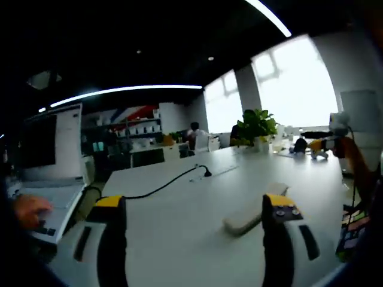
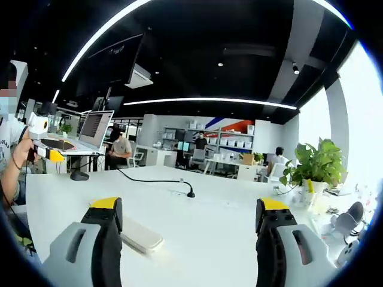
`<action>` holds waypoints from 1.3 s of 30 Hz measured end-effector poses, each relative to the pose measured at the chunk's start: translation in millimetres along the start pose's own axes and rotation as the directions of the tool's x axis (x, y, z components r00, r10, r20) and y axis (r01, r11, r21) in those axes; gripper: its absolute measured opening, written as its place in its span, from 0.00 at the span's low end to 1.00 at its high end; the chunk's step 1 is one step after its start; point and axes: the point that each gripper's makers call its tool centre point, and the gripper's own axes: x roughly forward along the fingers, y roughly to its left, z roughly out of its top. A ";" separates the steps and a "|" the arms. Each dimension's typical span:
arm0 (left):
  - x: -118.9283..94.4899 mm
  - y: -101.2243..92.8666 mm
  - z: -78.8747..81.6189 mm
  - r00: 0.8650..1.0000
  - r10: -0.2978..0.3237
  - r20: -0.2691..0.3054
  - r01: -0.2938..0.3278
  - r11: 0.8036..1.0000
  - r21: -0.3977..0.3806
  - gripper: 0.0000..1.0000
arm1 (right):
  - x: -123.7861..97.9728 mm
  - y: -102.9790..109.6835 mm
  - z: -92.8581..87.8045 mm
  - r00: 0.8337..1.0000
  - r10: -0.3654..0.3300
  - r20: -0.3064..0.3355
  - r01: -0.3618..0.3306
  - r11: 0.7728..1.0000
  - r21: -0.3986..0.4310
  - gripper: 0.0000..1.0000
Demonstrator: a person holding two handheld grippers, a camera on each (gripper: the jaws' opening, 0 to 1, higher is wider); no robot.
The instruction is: Arrange the utensils inside the cutlery case until each visible utensil rests in its matching compartment.
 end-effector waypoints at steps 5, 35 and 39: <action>-11.8 1.5 5.8 1.000 0.012 0.011 -0.012 1.000 0.002 1.00 | -23.6 -25.5 -0.2 0.995 -0.104 -0.004 0.104 0.995 -0.003 0.97; -35.2 -5.7 20.9 0.998 0.040 0.038 -0.041 0.998 0.044 0.98 | -42.8 -37.6 0.4 0.987 -0.162 -0.020 0.163 0.986 0.023 0.95; -35.9 -7.3 25.3 0.998 0.042 0.052 -0.045 0.998 0.041 0.98 | -41.0 -36.7 -0.2 0.988 -0.157 -0.018 0.157 0.988 0.014 0.94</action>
